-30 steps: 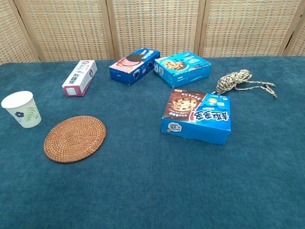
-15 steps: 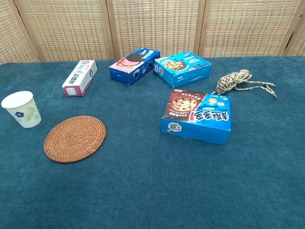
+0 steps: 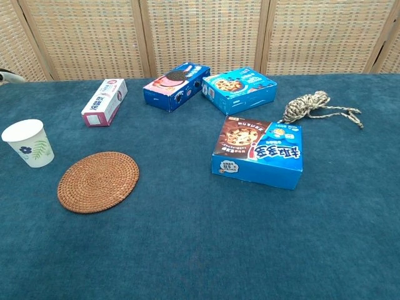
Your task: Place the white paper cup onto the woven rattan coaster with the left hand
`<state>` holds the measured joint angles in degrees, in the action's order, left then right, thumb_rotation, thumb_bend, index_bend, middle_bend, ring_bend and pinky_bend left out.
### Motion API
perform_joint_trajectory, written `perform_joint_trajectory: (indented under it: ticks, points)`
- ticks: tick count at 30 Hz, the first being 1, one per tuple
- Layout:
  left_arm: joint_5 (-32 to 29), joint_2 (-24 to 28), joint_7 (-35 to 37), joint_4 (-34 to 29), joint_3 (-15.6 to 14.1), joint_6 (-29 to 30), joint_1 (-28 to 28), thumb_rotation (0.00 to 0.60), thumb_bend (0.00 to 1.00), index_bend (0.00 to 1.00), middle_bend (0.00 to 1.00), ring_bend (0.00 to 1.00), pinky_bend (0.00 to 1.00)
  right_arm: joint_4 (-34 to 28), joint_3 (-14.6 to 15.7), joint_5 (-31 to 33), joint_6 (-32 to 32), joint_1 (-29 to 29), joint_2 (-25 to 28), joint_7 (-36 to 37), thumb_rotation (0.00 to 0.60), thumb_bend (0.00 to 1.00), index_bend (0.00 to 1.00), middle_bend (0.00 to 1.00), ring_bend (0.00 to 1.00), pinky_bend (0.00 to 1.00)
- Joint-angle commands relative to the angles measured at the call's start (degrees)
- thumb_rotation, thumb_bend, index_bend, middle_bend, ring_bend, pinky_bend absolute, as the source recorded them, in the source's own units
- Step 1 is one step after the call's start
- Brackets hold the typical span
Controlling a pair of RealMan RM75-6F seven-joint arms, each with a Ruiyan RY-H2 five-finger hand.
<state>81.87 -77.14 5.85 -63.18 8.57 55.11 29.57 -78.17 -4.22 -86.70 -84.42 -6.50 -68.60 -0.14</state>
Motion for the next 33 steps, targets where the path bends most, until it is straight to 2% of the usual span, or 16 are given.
perform_joint_trajectory:
  ticks: [1,11,15,22,26,33]
  points:
    - [1.67,-2.4,2.37,3.68,-0.62,-1.62,2.27,0.6,0.0,0.0,0.0,0.06,0.18,0.22,-0.06,0.3,0.31,-0.09,-0.26,-0.33,0.6,0.0,0.07,0.0,0.0,0.0]
    - [2.76,-4.12,4.36,7.15,-2.33,-4.35,4.73,0.6,0.0,0.01,0.07,0.14,0.28,0.36,-0.08,0.67,0.68,-0.18,-0.47,-0.74,0.6,0.0,0.08,0.0,0.0,0.0]
    - [2.94,-4.53,4.6,7.74,-2.91,-4.95,5.13,0.6,0.0,0.08,0.13,0.2,0.32,0.34,-0.1,0.7,0.7,-0.18,-0.44,-0.57,0.6,0.0,0.08,0.0,0.0,0.0]
    - [2.18,-6.34,4.19,9.77,-3.42,-6.07,5.97,0.6,0.0,0.3,0.34,0.4,0.42,0.5,-0.1,0.86,1.04,-0.3,-0.5,-0.22,0.6,0.0,0.08,0.0,0.0,0.0]
    - [1.49,-6.9,3.77,10.53,-3.52,-6.32,6.16,0.6,0.0,0.34,0.39,0.46,0.45,0.61,-0.12,0.98,1.21,-0.37,-0.57,-0.05,0.6,0.0,0.08,0.0,0.0,0.0]
    - [1.11,-6.36,5.35,10.38,-3.66,-5.12,5.98,0.6,0.0,0.35,0.4,0.46,0.45,0.6,-0.08,0.95,1.26,-0.41,-0.58,0.06,0.6,0.0,0.08,0.0,0.0,0.0]
